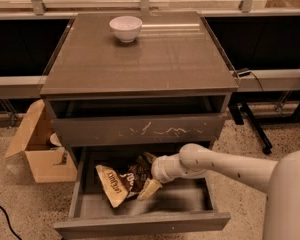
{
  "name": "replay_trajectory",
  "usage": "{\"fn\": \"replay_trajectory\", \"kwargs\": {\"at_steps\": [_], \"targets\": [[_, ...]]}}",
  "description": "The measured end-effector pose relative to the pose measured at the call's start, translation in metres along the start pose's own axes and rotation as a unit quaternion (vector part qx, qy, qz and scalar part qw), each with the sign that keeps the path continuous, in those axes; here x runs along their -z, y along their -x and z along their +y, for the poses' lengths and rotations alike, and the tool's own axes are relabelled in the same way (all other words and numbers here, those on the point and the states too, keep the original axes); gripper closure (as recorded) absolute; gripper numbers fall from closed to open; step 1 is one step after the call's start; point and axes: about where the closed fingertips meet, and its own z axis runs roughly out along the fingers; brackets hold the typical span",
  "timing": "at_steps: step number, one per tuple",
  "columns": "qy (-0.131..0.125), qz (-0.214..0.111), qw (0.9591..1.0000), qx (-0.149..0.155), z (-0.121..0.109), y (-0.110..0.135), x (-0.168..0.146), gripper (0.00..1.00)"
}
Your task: Pick brown chip bag from middle drawer and place on counter
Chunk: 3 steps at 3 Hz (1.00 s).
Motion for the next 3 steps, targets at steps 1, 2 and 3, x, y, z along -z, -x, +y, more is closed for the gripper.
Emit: {"fn": "replay_trajectory", "kwargs": {"at_steps": [1,2,3], "targets": [[0.005,-0.009,0.9999,0.000,-0.001,0.003,-0.022,0.18],[0.015,-0.019,0.9997,-0.001,0.001,0.004,-0.041,0.42],[0.024,-0.034,0.9991,-0.002,0.003,0.006,-0.051,0.66]]}}
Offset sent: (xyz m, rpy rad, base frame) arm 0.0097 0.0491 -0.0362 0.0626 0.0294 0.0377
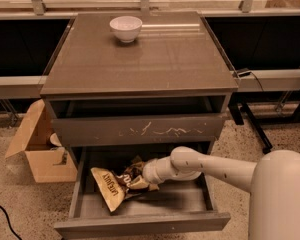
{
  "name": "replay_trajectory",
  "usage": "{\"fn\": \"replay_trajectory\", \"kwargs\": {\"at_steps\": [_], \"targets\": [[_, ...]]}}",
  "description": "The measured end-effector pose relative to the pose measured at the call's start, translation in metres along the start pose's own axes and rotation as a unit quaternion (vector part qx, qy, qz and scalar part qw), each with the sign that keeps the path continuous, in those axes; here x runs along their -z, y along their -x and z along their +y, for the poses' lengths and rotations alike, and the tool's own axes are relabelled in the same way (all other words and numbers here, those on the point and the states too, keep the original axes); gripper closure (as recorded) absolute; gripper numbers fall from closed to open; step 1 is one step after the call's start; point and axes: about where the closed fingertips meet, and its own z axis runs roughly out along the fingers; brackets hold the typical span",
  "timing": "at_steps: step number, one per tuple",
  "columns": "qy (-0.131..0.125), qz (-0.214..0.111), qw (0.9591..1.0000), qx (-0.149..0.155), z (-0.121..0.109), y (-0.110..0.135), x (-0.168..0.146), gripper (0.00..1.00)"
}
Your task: Pick brown chip bag from middle drawer and place on counter
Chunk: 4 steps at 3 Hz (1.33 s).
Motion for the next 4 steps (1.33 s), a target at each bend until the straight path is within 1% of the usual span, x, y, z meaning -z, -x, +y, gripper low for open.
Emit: {"fn": "replay_trajectory", "kwargs": {"at_steps": [1,2,3,4], "targets": [[0.013,-0.051,0.9986,0.009,0.014,0.017,0.006,0.89],[-0.016,-0.114,0.9924,0.045,0.028,0.050,0.059,1.00],[-0.066,-0.141,0.9861,0.059,0.045,0.064,0.124,1.00],[-0.087,-0.140,0.9851,0.049,0.045,0.051,0.144,1.00]]}}
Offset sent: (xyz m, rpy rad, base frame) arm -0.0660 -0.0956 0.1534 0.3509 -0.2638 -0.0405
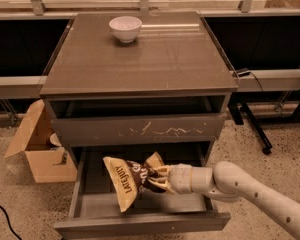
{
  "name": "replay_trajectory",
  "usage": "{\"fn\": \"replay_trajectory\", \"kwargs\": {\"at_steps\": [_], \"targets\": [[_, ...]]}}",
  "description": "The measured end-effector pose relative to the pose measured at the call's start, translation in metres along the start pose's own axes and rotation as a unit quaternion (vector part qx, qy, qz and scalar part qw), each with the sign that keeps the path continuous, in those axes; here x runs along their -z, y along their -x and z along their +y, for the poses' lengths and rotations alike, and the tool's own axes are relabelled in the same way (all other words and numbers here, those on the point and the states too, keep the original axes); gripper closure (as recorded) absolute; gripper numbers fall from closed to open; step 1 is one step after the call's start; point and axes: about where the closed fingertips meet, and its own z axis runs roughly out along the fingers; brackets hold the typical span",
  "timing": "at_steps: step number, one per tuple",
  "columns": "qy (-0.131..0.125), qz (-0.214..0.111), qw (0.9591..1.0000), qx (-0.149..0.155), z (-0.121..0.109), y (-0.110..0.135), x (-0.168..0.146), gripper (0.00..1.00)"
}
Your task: Pick brown chip bag from middle drawer and place on counter
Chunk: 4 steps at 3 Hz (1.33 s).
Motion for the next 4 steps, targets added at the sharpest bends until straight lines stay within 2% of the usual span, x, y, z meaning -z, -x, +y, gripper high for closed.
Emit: {"fn": "replay_trajectory", "kwargs": {"at_steps": [1,2,3,4], "targets": [[0.000,0.000,1.0000,0.000,0.000,0.000,0.000,1.00],[0.018,-0.010,0.9995,0.026,-0.008,0.024,0.016,1.00],[0.043,-0.013,0.9961,0.076,-0.029,0.084,0.052,1.00],[0.051,0.013,0.9890,0.138,-0.062,0.161,0.091,1.00]]}}
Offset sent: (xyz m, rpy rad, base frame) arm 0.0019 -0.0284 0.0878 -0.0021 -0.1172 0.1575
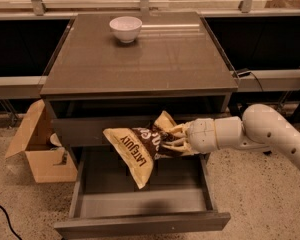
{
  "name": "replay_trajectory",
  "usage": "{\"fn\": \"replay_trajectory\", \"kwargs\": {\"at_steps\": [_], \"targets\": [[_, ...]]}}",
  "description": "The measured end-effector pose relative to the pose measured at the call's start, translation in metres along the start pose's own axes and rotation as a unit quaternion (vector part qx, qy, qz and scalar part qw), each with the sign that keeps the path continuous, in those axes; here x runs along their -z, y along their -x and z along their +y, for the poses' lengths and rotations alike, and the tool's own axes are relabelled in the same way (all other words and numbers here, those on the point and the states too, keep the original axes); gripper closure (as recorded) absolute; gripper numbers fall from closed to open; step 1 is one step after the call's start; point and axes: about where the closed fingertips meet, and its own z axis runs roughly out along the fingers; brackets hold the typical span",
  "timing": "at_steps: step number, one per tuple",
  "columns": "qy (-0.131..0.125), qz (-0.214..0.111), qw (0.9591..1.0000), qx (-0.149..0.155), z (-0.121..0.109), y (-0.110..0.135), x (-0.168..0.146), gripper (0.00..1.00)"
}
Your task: Pick brown chip bag from middle drawer and place on counter
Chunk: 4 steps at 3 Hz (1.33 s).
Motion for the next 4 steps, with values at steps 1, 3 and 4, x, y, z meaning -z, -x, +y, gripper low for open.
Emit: {"fn": "replay_trajectory", "kwargs": {"at_steps": [1,3,4], "targets": [[0.000,0.000,1.0000,0.000,0.000,0.000,0.000,1.00],[-0.003,0.039,0.9978,0.053,-0.049,0.049,0.038,1.00],[-0.015,0.068,0.9934,0.091,-0.097,0.085,0.072,1.00]]}}
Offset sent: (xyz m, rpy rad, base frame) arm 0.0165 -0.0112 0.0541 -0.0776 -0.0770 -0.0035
